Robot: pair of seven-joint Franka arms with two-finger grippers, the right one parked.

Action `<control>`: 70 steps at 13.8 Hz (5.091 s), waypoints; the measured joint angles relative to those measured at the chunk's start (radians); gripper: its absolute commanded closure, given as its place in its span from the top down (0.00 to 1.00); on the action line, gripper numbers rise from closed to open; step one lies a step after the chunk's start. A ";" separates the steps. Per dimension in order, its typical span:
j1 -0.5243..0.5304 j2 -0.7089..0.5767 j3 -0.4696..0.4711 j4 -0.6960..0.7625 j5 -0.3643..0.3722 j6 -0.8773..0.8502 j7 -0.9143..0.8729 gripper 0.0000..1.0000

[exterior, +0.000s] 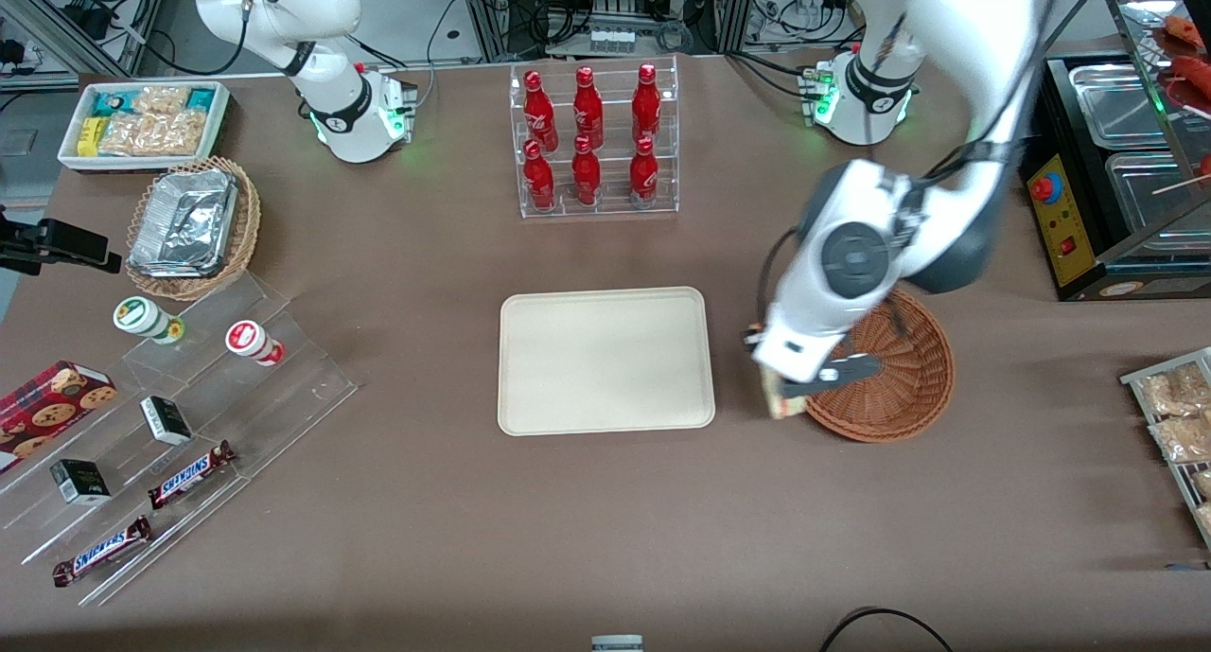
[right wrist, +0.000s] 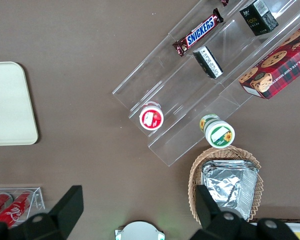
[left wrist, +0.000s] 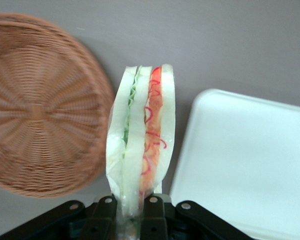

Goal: Place sandwich from basket to tray

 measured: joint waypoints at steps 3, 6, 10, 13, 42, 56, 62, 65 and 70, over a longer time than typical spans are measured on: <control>-0.088 0.096 0.000 0.086 -0.001 0.001 -0.018 0.00; -0.173 0.191 -0.001 0.191 -0.001 0.001 -0.089 0.00; -0.265 0.330 0.001 0.324 0.000 0.012 -0.201 0.00; -0.301 0.399 0.001 0.407 0.000 0.021 -0.272 0.00; -0.264 0.101 0.135 0.341 0.044 -0.190 -0.090 1.00; 0.214 -0.327 0.133 -0.061 -0.004 -0.256 0.674 1.00; 0.403 -0.432 0.044 -0.060 -0.006 -0.400 0.776 1.00; 0.424 -0.464 0.044 -0.014 -0.006 -0.474 0.810 1.00; 0.428 -0.467 0.074 0.049 -0.004 -0.492 0.813 1.00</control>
